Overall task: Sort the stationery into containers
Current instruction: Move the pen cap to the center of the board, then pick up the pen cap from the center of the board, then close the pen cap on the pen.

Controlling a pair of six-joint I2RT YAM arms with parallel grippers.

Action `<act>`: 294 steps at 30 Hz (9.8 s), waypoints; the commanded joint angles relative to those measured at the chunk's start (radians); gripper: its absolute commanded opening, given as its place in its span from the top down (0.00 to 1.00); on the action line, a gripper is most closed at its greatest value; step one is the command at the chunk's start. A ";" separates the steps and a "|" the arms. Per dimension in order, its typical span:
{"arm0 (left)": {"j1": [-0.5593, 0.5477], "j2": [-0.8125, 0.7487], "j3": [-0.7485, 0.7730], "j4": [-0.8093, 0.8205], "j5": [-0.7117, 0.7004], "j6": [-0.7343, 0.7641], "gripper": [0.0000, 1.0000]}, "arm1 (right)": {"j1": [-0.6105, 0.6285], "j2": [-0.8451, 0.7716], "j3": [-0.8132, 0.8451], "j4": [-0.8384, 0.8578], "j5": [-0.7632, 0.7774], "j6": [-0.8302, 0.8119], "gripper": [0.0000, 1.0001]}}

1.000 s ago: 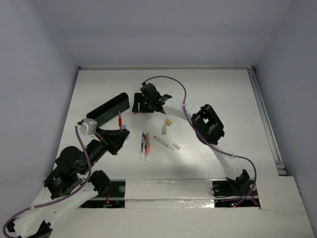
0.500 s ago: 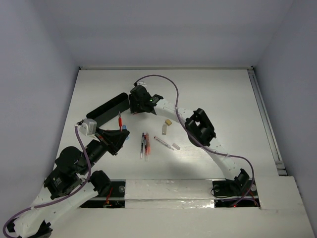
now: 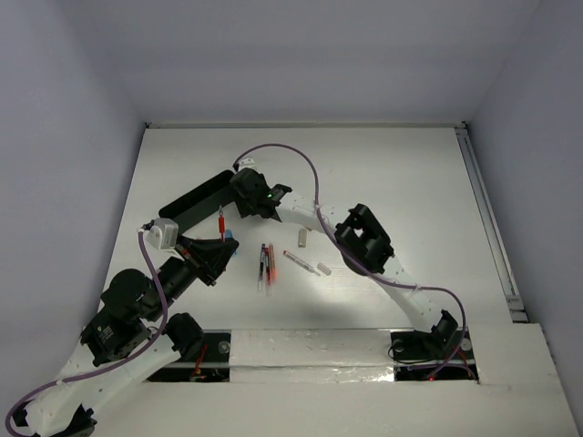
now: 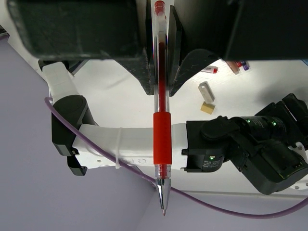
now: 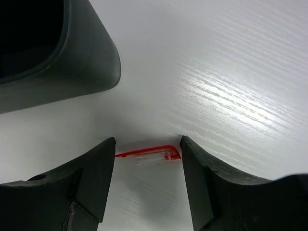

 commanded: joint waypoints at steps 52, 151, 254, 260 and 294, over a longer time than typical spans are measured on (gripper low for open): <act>0.002 0.011 -0.005 0.064 0.020 0.019 1.00 | -0.094 -0.048 -0.130 -0.080 -0.192 -0.165 0.65; 0.002 0.231 -0.290 0.504 0.234 -0.265 1.00 | 0.099 -1.212 -1.468 1.463 -0.169 0.574 1.00; 0.002 0.235 -0.029 0.375 0.093 -0.093 1.00 | 0.296 -1.232 -1.464 1.270 -0.147 0.459 1.00; 0.002 0.228 -0.055 0.403 0.131 -0.107 1.00 | 0.296 -1.263 -1.459 1.230 -0.149 0.458 1.00; 0.002 0.192 -0.209 0.441 0.293 -0.197 1.00 | 0.296 -1.272 -1.261 1.021 -0.230 0.163 0.27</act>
